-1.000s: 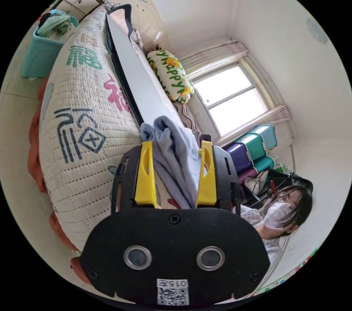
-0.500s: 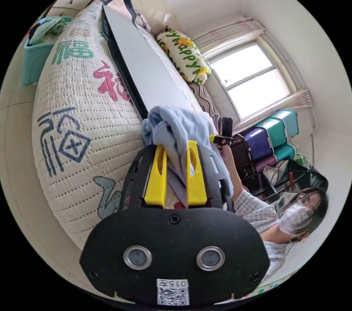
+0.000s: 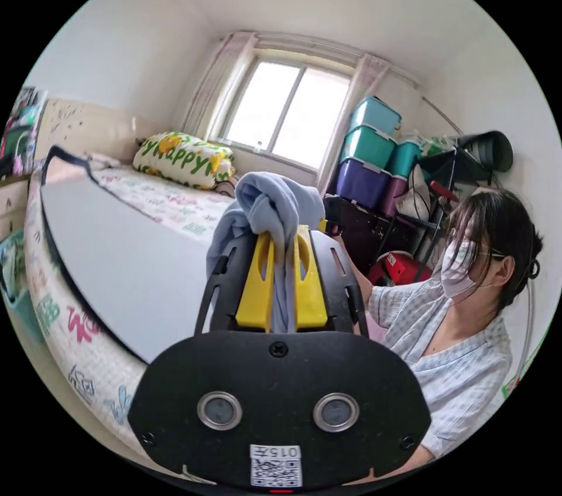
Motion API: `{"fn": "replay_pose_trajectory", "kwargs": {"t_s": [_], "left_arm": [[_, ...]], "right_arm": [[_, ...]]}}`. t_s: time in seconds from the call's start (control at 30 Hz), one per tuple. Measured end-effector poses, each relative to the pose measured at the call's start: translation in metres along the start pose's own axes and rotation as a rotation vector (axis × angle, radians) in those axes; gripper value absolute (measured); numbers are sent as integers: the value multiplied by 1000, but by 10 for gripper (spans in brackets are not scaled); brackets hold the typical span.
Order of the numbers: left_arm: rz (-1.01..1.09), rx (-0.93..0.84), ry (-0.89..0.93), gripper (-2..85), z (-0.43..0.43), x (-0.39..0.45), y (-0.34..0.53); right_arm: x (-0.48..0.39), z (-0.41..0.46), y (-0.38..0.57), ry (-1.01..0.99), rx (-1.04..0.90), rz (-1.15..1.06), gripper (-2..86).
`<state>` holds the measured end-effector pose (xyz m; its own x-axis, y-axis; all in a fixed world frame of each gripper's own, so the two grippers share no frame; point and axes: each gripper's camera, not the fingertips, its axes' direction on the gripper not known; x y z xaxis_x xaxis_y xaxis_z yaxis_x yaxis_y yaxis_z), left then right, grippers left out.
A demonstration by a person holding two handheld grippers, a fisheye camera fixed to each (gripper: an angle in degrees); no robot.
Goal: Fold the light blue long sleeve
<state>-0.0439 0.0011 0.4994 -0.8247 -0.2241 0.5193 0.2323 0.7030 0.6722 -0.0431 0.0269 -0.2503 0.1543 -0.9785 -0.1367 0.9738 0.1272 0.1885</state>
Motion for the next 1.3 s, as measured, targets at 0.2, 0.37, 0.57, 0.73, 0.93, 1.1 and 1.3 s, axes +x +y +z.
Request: {"fn": "replay_pose_trajectory", "kwargs": {"t_s": [0.2,0.37,0.57,0.73,0.93,1.1,1.3], "left_arm": [[125,1,175,48,149,71,-63],[106,14,356,46,302,93,-101],[-30,14,563,49,515,85,-160],[-262,36,551,54,681,32,-184],[-404,-244,71,59,843,-48,-130],[-205,-255,65,53,830,-59,-134],[-14,-313,131,78,724,-19,-122]], "right_arm": [[-72,-172,6,320,90,-112,98],[-99,-295,10,596,112,-55,96],[-81,-420,-31,955,34,59,97],[27,-482,-80,1258,-18,273,114],[227,-483,-11,1552,-102,680,102],[258,-451,29,1614,-204,529,104],[172,-410,30,1205,-171,269,102]]}}
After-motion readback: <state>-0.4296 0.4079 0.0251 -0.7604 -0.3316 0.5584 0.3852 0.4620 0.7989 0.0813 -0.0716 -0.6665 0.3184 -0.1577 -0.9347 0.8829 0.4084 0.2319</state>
